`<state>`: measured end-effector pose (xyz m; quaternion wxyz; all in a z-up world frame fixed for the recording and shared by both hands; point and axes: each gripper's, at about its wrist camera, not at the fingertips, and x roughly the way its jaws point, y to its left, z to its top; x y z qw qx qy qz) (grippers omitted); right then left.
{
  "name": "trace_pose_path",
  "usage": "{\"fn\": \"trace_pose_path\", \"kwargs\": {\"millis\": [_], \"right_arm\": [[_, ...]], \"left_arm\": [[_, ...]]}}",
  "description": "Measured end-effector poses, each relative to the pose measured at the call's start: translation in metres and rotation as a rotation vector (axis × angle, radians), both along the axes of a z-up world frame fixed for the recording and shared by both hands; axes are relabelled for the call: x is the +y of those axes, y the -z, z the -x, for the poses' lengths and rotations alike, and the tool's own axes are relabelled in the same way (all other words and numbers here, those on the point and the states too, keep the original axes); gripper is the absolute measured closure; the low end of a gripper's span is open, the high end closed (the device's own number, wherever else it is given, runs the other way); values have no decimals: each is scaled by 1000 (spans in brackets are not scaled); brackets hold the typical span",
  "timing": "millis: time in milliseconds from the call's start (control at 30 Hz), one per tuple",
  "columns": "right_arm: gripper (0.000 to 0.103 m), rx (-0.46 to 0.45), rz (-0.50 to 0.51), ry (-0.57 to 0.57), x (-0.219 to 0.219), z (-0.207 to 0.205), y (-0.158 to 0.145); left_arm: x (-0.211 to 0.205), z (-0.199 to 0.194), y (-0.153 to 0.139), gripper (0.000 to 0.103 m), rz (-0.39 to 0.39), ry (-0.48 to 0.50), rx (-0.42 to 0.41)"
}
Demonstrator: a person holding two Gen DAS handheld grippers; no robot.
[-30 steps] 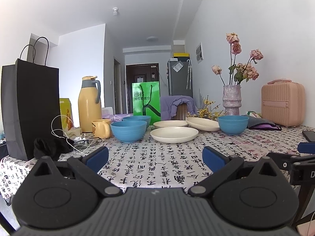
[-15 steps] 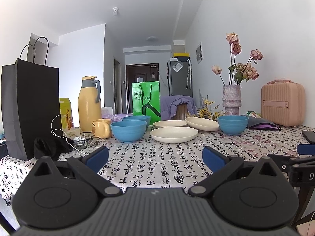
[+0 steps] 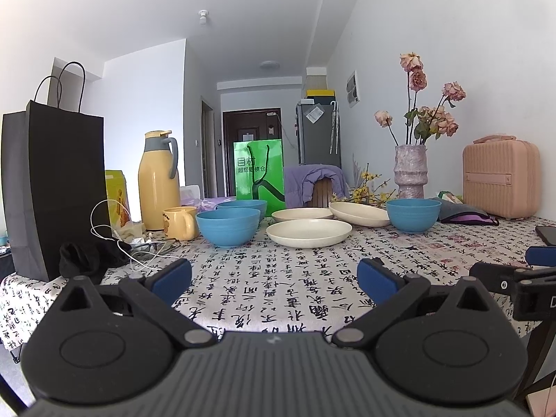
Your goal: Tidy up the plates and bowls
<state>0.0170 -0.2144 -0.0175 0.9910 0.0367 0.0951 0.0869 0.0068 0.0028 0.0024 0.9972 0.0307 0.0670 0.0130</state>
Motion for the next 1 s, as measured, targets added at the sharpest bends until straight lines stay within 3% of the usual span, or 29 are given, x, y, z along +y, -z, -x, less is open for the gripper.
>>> {"fn": "trace_pose_path", "kwargs": {"millis": [467,1000], "right_arm": [[0,28,-12,20,-4,-38,1],[0,118,-40,31,-4,-118,3]], "left_arm": [[2,-40,4,0,2,5,56],[11,-122,3,0,39,27,158]]}}
